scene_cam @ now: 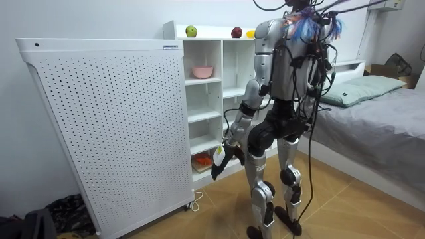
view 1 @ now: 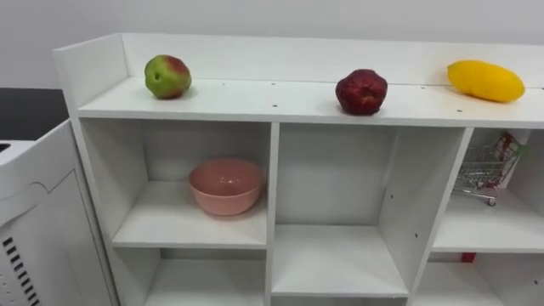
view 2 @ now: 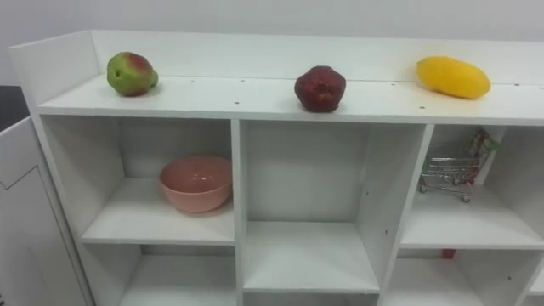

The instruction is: Arrange fruit in the closet

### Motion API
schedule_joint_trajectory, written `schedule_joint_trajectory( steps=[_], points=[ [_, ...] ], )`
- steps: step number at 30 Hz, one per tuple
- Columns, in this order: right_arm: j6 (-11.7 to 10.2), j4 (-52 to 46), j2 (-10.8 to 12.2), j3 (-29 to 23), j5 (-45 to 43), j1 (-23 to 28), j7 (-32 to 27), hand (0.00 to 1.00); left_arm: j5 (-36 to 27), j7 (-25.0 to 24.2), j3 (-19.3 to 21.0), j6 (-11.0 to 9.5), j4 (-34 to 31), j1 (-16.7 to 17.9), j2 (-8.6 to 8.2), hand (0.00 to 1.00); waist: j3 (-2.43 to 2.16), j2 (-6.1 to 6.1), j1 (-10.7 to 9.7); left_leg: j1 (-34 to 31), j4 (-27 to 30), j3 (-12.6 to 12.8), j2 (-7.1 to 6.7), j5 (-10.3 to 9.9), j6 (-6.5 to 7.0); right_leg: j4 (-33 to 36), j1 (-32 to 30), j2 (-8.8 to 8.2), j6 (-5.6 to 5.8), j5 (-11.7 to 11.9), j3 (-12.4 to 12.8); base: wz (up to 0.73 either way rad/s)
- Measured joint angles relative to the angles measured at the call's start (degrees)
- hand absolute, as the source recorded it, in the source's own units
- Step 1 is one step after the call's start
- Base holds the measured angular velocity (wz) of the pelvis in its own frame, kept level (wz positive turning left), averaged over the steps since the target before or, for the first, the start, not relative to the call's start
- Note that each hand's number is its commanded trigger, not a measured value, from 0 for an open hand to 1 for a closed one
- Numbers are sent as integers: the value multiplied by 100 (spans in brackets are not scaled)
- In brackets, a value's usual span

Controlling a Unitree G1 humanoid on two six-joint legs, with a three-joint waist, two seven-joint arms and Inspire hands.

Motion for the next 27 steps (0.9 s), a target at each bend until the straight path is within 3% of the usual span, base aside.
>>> schedule_joint_trajectory(
  steps=[5, 7, 11, 14, 23, 27],
  points=[
    [-232, -1225, 1, -250, -298, -262, -325, 0, -17, 34, 35, -292, -3, -181, 17, 0, 0, 46, -3, 43, 11, 44, -4, 2, 3, 48, 8, -5, 0, 1, 14, -4],
    [-188, -2005, 40, -336, -553, -210, -464, 0, -14, 34, 35, -322, -38, -184, 12, 0, 0, 56, 16, 13, 18, 60, -1, 3, 4, 65, -41, -6, -1, 1, 21, -2],
    [-399, -3561, 81, -336, -710, -224, -826, 0, -7, 34, 29, -377, -43, -261, 6, 0, -9, 54, 14, -64, 67, 79, 5, 4, 4, 72, -138, -5, -9, 9, 53, -1],
    [-430, -4386, 97, -334, -914, -229, -976, 0, -17, -20, 29, -396, -138, -227, 14, 0, -9, 56, 15, -69, 64, 70, 2, 4, 3, 65, -155, -9, -8, 10, 54, 0],
    [-488, -5822, 71, -318, -1216, -246, -1652, 0, -7, -54, -67, -401, -284, -193, 12, 0, -78, 138, 37, -97, 77, 89, 7, 6, 5, 153, -186, -5, -7, 11, 61, -1],
    [-562, -6089, 10, -275, -1249, -297, -1750, 0, -12, -52, -126, -479, -300, -183, 14, 0, -76, 130, 43, -97, 77, 93, 5, 23, 11, 166, -183, -5, -10, 13, 57, -1]
  ],
)
